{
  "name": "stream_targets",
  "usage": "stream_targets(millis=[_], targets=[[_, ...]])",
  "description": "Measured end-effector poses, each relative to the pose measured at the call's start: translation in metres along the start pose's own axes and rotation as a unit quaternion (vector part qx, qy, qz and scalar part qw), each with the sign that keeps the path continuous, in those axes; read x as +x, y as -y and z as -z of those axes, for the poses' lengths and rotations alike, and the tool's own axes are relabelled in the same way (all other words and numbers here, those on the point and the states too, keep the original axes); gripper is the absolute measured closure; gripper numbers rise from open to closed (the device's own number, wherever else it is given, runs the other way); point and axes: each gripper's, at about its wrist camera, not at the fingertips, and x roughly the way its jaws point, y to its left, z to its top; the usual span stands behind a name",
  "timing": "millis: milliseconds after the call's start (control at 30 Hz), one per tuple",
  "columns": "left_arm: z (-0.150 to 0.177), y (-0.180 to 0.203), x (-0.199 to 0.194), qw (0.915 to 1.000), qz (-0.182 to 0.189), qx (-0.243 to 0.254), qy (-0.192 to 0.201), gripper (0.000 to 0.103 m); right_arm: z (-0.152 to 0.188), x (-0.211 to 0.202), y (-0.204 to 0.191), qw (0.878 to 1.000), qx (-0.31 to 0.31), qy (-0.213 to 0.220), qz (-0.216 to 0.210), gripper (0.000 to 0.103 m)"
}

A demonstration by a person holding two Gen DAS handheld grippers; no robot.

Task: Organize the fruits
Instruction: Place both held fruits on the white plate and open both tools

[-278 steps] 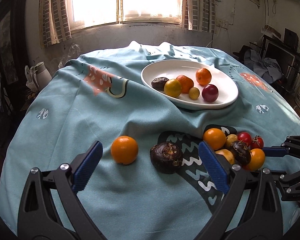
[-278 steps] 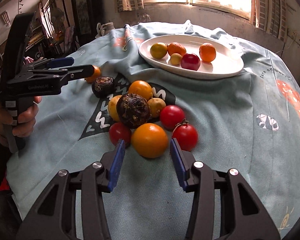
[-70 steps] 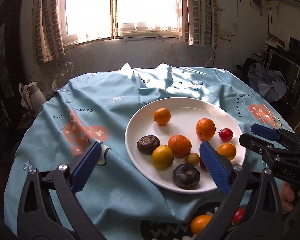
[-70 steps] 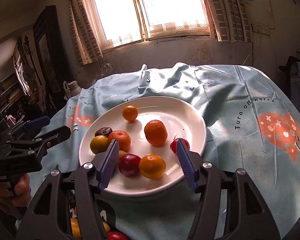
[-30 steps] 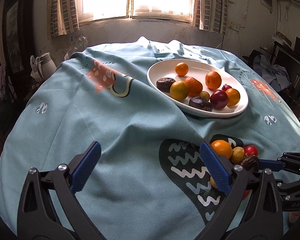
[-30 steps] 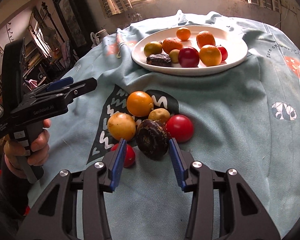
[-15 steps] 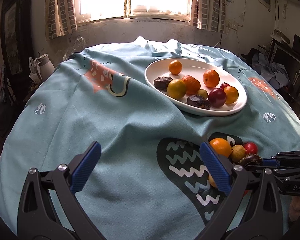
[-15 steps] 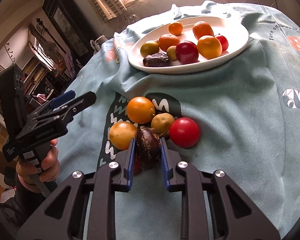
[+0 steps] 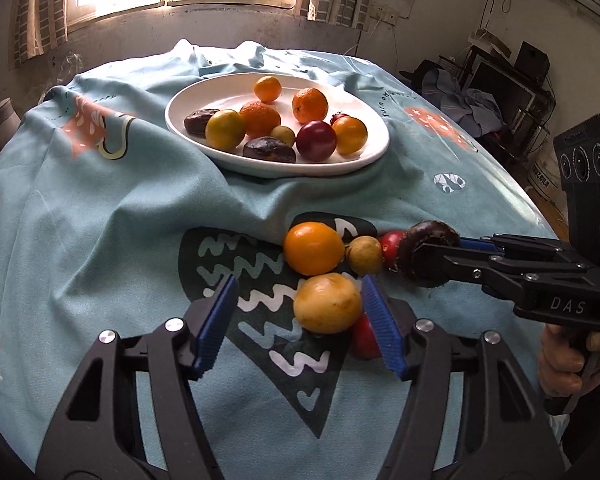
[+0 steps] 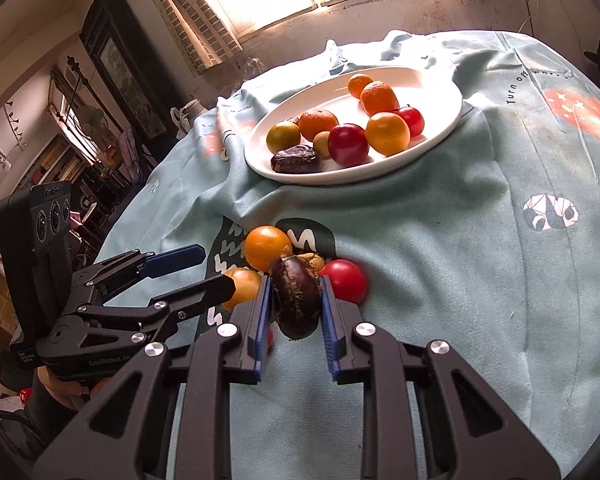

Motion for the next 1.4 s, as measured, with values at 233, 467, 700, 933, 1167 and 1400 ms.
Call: stream_targets(millis=[233, 467, 700, 933, 1167, 1400], targets=[[0.001, 0.007, 0.021, 0.9987, 0.024, -0.022, -0.04, 0.057, -0.001, 0.001, 0.0, 1.0, 0.002, 0.002, 0.003, 0.079], [0.003, 0.004, 0.022, 0.9984, 0.022, -0.037, -0.037, 0.063, -0.001, 0.0, -0.001, 1.0, 0.001, 0.005, 0.003, 0.079], [0.004, 0.005, 0.004, 0.9994, 0.002, -0.035, -0.003, 0.064, -0.001, -0.001, -0.003, 1.0, -0.005, 0.008, 0.002, 0.079], [-0.024, 0.003, -0.01, 0.9988, -0.021, -0.014, 0.043, 0.064, -0.009, -0.003, -0.014, 0.998, -0.041, 0.048, 0.006, 0.079], [-0.096, -0.01, 0.013, 0.9936, -0.07, -0.001, 0.089, 0.064, -0.066, 0.013, 0.0, 0.988, -0.058, 0.119, 0.084, 0.079], [-0.147, -0.029, 0.061, 0.9921, -0.099, -0.006, 0.077, 0.064, -0.11, 0.046, 0.031, 0.987, -0.043, 0.114, 0.105, 0.079]])
